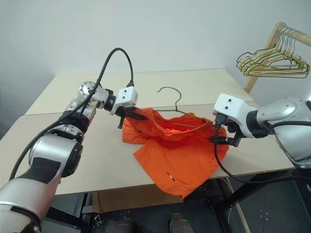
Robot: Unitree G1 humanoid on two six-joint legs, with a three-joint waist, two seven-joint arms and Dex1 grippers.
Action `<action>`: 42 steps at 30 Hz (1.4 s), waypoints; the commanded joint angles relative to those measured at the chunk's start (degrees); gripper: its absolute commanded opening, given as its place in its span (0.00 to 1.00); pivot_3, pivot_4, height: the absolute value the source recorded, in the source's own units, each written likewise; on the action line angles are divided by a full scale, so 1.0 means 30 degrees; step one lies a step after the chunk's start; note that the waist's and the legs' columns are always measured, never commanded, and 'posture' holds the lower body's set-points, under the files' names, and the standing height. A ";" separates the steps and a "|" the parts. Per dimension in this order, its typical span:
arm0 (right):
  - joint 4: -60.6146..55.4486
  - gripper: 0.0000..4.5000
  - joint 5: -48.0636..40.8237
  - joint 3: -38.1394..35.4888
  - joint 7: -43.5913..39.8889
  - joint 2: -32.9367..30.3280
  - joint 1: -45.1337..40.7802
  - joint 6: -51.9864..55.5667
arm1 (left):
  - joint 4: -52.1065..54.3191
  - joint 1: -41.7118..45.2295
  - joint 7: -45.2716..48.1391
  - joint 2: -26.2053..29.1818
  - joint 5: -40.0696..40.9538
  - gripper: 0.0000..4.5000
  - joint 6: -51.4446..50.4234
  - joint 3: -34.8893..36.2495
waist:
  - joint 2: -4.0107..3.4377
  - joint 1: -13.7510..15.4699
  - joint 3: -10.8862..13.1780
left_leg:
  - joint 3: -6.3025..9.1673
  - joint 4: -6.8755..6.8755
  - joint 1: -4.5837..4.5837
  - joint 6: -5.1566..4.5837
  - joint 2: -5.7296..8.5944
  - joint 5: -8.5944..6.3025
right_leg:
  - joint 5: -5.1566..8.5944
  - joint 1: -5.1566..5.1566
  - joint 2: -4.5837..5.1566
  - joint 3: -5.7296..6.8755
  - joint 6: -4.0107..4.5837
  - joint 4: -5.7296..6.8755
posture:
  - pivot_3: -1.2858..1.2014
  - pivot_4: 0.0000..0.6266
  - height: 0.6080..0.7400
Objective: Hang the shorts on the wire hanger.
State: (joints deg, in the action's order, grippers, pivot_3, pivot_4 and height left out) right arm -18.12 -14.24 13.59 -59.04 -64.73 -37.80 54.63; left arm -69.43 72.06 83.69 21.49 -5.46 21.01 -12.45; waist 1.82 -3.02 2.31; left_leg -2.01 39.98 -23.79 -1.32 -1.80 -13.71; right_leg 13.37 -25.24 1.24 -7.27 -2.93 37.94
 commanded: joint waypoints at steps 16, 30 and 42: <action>-0.0183 0.00 -0.0477 -0.0652 -0.1639 0.0587 -0.0682 -0.0176 | 0.0736 0.0403 0.2060 0.0197 0.1340 0.13 0.0333 0.1440 | -0.0002 0.0160 0.0001 | 0.0007 0.0003 -0.0009 0.0000 0.0008 0.0000 | -0.0002 0.0008 0.0002 0.0000 0.0006 -0.0007 | 0.51 0.00 1.00; -0.5754 0.00 -0.3786 -0.9552 0.3399 0.4062 0.7835 0.8233 | 0.2527 0.0240 -0.0869 -0.0346 0.4939 0.99 -0.3521 0.5547 | 0.0009 0.0189 -0.0003 | 0.0050 0.0022 -0.0013 0.0000 0.0017 0.0000 | -0.0004 0.0039 0.0008 0.0016 0.0003 0.0003 | 0.50 0.00 1.00; -0.7488 0.00 -0.4172 -1.9441 0.8555 0.9422 1.0951 1.2623 | 1.5476 -0.5128 -0.6387 -0.2305 0.9596 0.99 -1.2089 0.6885 | 0.0000 -0.0137 -0.0008 | 0.0057 -0.0002 0.0118 0.0001 0.0016 -0.0001 | 0.0011 0.0157 0.0011 0.0007 -0.0033 -0.0004 | 0.48 0.00 1.00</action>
State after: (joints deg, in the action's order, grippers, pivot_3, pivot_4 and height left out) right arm -40.44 -26.21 -39.54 -35.92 -36.43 -4.40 92.06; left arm -29.87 56.61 67.54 14.77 20.61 -11.89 7.69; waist 1.82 -3.43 2.29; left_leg -1.83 39.96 -23.39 -1.31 -1.77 -13.72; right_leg 13.41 -24.70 1.27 -7.24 -3.03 37.90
